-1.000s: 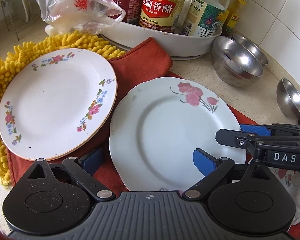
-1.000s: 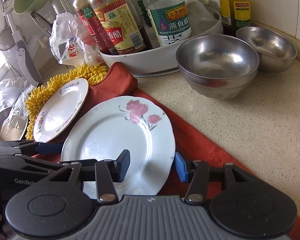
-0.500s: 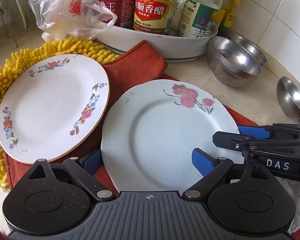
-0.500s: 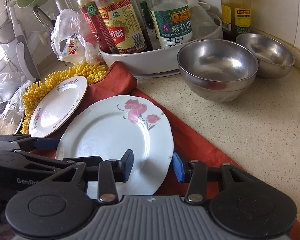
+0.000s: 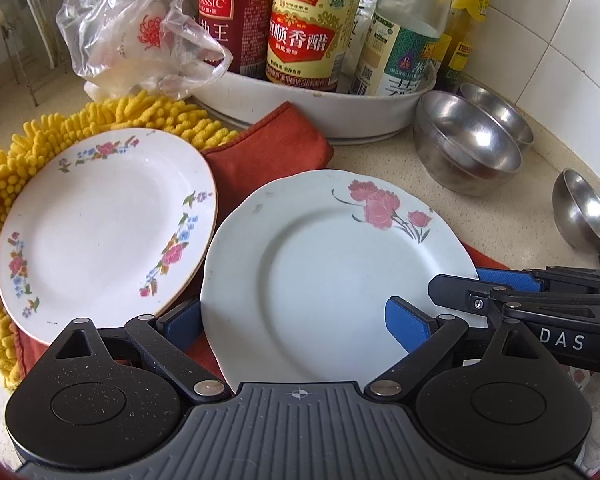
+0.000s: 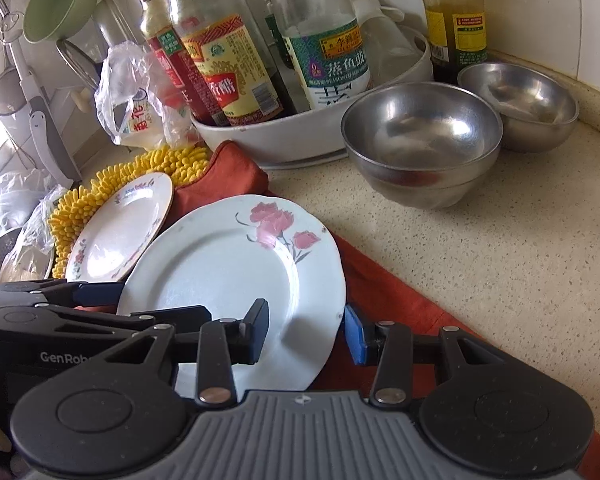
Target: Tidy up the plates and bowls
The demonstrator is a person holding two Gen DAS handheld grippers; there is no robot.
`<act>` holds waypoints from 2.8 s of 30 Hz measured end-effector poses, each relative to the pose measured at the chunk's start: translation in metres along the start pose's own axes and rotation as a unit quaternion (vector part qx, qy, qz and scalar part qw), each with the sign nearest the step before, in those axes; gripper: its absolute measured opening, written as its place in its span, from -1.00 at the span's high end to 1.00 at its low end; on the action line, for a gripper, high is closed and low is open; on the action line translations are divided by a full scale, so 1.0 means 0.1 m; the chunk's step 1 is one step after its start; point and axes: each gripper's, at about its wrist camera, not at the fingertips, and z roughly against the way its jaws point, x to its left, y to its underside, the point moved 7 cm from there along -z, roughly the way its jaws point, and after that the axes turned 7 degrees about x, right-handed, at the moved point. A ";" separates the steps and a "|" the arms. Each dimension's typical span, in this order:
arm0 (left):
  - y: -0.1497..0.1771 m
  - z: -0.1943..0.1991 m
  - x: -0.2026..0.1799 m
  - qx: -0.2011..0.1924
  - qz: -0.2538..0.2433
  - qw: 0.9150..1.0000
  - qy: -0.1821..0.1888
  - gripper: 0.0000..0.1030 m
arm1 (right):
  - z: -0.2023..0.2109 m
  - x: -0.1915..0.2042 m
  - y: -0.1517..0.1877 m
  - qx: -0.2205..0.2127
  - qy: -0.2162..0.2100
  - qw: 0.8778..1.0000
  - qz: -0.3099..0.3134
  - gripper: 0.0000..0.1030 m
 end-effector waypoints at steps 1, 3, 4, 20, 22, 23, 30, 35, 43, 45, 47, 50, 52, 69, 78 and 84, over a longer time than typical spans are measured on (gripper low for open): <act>-0.02 0.01 0.00 -0.003 0.000 1.000 0.000 -0.88 | 0.02 0.00 -0.01 -0.003 -0.001 1.000 -0.002 0.21; -0.05 0.04 -0.01 -0.009 -0.002 1.000 -0.001 -0.88 | 0.05 0.00 -0.04 -0.009 -0.005 1.000 -0.002 0.21; -0.07 0.06 -0.01 -0.013 -0.001 1.000 0.000 -0.88 | 0.06 0.01 -0.05 -0.012 -0.006 1.000 -0.003 0.21; -0.20 0.20 -0.02 -0.039 -0.004 0.999 -0.003 -0.88 | 0.17 0.05 -0.13 -0.033 -0.012 0.999 0.000 0.21; -0.21 0.22 -0.01 -0.042 -0.002 0.999 -0.003 -0.88 | 0.19 0.06 -0.15 -0.036 -0.013 0.999 0.001 0.21; -0.22 0.23 -0.01 -0.043 -0.002 0.999 -0.004 -0.88 | 0.19 0.06 -0.16 -0.038 -0.013 0.999 0.002 0.21; -0.26 0.30 -0.04 -0.058 -0.010 0.998 -0.011 -0.90 | 0.32 0.11 -0.19 -0.057 -0.014 0.998 0.005 0.21; -0.26 0.32 -0.11 -0.060 -0.019 0.998 -0.005 -0.90 | 0.39 0.07 -0.16 -0.062 -0.008 0.998 -0.003 0.21; -0.22 0.39 -0.26 -0.064 -0.040 0.997 0.007 -0.90 | 0.56 0.01 -0.05 -0.072 0.001 0.997 -0.019 0.21; -0.22 0.41 -0.30 -0.067 -0.045 0.997 0.010 -0.90 | 0.60 -0.01 -0.04 -0.077 0.004 0.997 -0.023 0.21; -0.22 0.43 -0.34 -0.071 -0.051 0.996 0.012 -0.90 | 0.66 -0.02 -0.03 -0.083 0.006 0.996 -0.028 0.21; -0.23 0.46 -0.40 -0.077 -0.059 0.995 0.016 -0.91 | 0.74 -0.04 -0.01 -0.092 0.011 0.995 -0.033 0.21; -0.22 0.49 -0.45 -0.081 -0.066 0.994 0.020 -0.91 | 0.81 -0.05 0.01 -0.099 0.014 0.994 -0.037 0.21; 0.00 0.64 -0.92 -0.084 -0.125 0.987 0.052 -0.92 | 1.27 -0.25 0.43 -0.127 0.047 0.987 -0.083 0.21; 0.19 0.70 -1.16 -0.081 -0.154 0.982 0.067 -0.92 | 1.45 -0.36 0.71 -0.132 0.060 0.983 -0.110 0.21; 0.34 0.70 -1.24 -0.073 -0.165 0.981 0.072 -0.93 | 1.50 -0.39 0.91 -0.125 0.066 0.982 -0.123 0.21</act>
